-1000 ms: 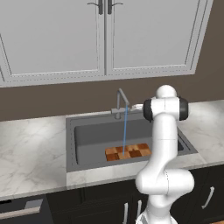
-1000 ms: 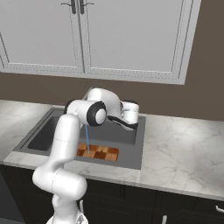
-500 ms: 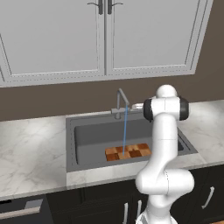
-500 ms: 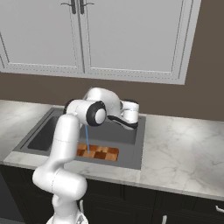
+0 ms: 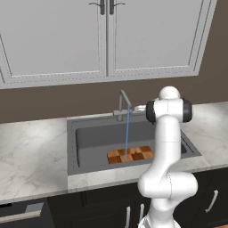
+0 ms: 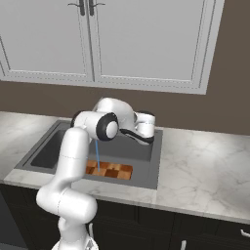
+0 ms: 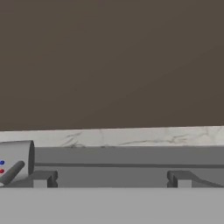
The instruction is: Turn on the sink faucet with hot water and rinse the cutting board for ten seconds, then turn off the faucet. Push the cutting board to reach the water if necessary.
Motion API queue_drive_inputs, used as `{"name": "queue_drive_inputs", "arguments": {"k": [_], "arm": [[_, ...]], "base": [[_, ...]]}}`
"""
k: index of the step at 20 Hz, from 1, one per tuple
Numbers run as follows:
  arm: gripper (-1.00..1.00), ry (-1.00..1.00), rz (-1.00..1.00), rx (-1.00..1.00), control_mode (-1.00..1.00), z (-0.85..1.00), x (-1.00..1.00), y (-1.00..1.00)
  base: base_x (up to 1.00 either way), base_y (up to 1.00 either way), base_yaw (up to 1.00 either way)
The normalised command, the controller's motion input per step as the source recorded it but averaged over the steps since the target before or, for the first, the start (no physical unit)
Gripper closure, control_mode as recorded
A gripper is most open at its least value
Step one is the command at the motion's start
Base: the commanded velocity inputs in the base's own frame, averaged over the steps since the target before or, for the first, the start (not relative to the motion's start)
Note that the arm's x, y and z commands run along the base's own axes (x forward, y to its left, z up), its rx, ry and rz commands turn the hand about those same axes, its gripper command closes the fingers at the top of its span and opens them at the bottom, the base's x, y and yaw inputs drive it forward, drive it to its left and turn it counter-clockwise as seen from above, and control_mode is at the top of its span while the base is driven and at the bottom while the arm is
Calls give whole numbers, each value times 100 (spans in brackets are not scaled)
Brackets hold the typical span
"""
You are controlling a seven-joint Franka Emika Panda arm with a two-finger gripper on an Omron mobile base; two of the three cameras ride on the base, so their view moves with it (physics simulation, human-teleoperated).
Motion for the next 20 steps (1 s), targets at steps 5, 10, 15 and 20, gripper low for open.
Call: {"name": "queue_drive_inputs", "arguments": {"k": [5,10,15,20], "arm": [[-100,0,0,0,-100,0,0,4],[-100,0,0,0,-100,0,1,8],[-100,0,0,0,-100,0,0,12],[-100,0,0,0,-100,0,0,17]], "base": [[0,0,0],[0,0,0],[0,0,0],[0,0,0]]}}
